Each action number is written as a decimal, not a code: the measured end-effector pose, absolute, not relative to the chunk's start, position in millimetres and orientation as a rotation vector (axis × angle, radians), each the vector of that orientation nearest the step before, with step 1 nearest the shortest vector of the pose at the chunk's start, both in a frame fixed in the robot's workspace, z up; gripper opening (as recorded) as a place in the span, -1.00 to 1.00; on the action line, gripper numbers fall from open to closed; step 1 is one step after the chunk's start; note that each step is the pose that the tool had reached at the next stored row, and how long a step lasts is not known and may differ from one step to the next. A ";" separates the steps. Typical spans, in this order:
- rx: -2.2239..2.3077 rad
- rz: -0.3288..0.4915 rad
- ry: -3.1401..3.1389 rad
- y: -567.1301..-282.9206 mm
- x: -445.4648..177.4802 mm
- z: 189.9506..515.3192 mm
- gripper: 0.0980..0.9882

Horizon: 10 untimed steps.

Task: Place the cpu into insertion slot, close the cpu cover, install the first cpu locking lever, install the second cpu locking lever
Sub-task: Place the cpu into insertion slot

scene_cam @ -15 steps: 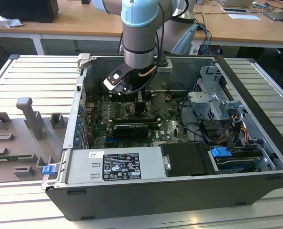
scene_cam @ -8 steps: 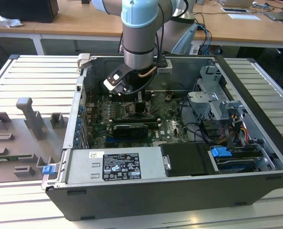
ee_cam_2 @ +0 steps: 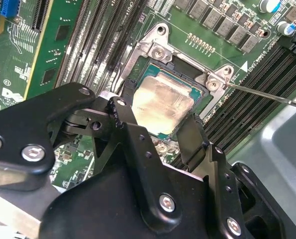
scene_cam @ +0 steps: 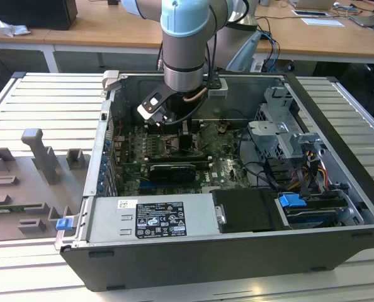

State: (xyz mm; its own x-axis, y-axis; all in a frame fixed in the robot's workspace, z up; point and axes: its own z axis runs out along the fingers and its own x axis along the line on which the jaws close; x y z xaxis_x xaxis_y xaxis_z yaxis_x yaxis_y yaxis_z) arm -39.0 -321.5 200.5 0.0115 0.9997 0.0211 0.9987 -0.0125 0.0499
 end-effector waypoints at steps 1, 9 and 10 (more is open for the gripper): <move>2.219 0.078 2.193 -321.3 -39.0 200.4 0.15; 2.221 0.081 2.194 -319.1 -38.6 199.7 0.15; 2.221 0.081 2.194 -319.1 -38.6 199.7 0.15</move>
State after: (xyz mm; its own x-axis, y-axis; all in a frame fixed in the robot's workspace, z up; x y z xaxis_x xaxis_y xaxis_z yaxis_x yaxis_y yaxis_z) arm -38.6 -319.1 199.7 0.0117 0.9997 0.0234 0.9987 -0.0129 0.0498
